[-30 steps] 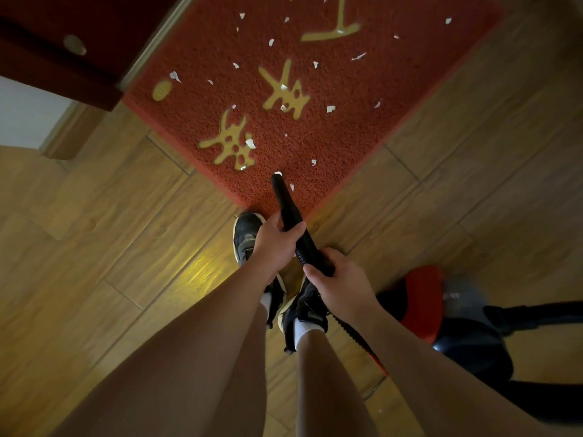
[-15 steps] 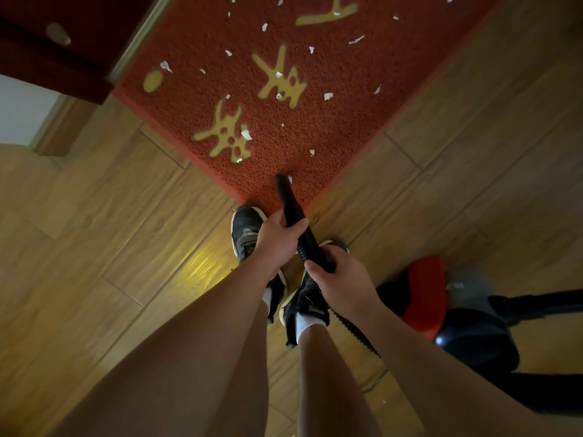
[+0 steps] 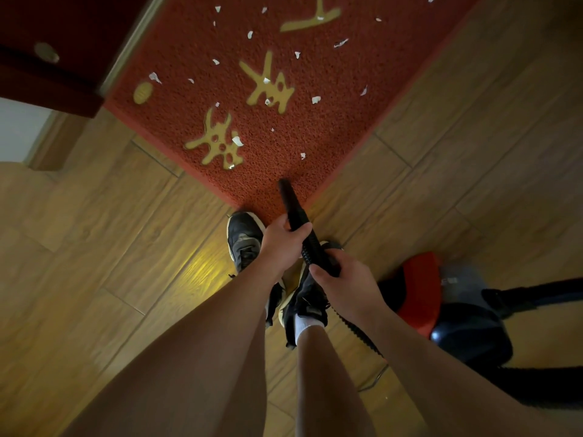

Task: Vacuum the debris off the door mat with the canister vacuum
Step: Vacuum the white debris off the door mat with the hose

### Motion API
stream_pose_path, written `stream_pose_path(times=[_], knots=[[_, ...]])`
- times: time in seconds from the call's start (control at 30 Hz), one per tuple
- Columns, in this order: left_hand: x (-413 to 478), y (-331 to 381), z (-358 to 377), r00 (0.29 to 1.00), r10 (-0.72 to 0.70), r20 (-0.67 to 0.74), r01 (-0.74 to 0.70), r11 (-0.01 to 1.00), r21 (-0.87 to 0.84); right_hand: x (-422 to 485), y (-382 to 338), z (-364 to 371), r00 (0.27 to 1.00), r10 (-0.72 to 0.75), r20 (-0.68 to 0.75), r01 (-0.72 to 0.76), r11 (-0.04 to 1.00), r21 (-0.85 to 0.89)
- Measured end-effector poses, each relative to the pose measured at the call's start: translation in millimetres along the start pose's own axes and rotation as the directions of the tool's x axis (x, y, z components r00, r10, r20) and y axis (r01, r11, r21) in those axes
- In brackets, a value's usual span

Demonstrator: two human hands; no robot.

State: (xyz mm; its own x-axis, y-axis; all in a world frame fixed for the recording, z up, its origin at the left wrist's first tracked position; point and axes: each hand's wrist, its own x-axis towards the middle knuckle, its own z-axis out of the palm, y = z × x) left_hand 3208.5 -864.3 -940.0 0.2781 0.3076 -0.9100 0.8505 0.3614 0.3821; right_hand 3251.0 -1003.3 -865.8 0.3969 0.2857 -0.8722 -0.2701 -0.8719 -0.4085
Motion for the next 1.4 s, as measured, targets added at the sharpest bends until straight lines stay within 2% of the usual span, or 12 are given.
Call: stream_pose_path(times=[1.03,1.4], knots=[[12.5,47.8,9.5,0.998,-0.021,0.067,0.019,0.999,0.032,13.2,-15.1,-17.1,0.994,0.033,-0.107,-0.02,0.992,0.129],[15.2,57.2,2.5,0.997,-0.038,0.066,0.039,0.999,-0.008,17.4,-27.3,-20.8,0.995,0.02,-0.103,-0.011,0.996,0.084]])
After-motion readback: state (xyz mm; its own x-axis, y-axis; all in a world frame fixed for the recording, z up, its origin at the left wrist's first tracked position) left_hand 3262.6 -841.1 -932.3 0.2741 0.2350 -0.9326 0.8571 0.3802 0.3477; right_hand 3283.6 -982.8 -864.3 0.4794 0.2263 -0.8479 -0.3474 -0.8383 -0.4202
